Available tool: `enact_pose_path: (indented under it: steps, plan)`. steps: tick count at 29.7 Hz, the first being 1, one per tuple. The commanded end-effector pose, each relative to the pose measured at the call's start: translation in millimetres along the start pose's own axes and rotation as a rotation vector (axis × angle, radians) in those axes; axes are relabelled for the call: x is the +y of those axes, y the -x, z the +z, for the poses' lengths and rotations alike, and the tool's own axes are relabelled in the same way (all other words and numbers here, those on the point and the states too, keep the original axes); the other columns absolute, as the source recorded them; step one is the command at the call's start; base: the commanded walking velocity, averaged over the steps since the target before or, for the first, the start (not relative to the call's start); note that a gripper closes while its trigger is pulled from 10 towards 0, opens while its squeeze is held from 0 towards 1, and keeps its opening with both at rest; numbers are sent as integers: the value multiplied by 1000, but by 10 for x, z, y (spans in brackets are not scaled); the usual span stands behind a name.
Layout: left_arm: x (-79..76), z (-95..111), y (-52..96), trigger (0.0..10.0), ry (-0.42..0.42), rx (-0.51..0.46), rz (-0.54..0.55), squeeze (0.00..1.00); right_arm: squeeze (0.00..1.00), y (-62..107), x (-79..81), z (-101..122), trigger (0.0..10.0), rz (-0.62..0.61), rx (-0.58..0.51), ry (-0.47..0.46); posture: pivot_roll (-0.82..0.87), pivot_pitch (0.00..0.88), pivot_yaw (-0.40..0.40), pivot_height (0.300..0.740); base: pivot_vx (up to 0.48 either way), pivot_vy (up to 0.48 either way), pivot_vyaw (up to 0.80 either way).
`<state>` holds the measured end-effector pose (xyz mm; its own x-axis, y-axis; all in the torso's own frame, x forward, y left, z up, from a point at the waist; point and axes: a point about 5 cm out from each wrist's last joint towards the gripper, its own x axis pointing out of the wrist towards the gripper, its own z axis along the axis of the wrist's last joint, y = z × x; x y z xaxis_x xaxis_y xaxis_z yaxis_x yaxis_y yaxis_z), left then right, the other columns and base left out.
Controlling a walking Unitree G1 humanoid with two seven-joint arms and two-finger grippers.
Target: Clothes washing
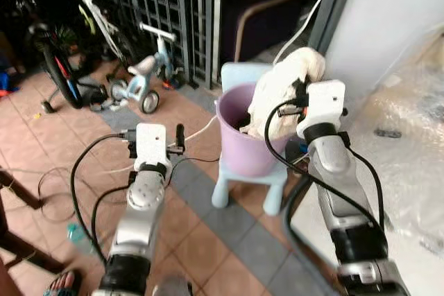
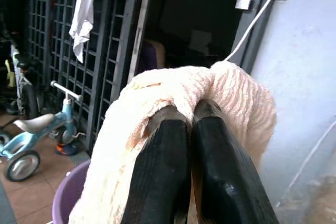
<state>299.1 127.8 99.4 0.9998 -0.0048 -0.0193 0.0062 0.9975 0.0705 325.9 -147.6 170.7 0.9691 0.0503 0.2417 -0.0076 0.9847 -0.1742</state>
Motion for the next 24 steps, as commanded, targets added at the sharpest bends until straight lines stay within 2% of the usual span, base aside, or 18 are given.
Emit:
enact_pose_path:
  steps: [1, 8, 11, 16, 24]
  plan:
    - [-12, 96, -44, 10000, 2, -30, -15, 0, 0, -70, 8, 137, 10000, -8, -55, 12, 9, 0, -28, 740, 0, 0, -800]
    - [-34, 157, -32, 10000, -8, -48, -39, 0, 0, -61, -41, 154, 10000, -39, -62, 37, 6, 0, -9, 740, 0, 0, -800]
    - [-29, 110, 40, 10000, 0, -38, -56, 0, 0, -16, -118, 128, 10000, -90, -50, 62, -6, 0, -7, 740, 0, 0, -800]
    - [-46, 66, 82, 10000, 13, -25, -63, 0, 0, 3, -123, 121, 10000, -98, -47, 76, -9, 0, -8, 740, 0, 0, -800]
    - [-94, 28, 118, 10000, 24, -9, -94, 0, 0, 0, -160, 115, 10000, -131, -45, 99, -23, 0, 8, 740, 270, 0, -800]
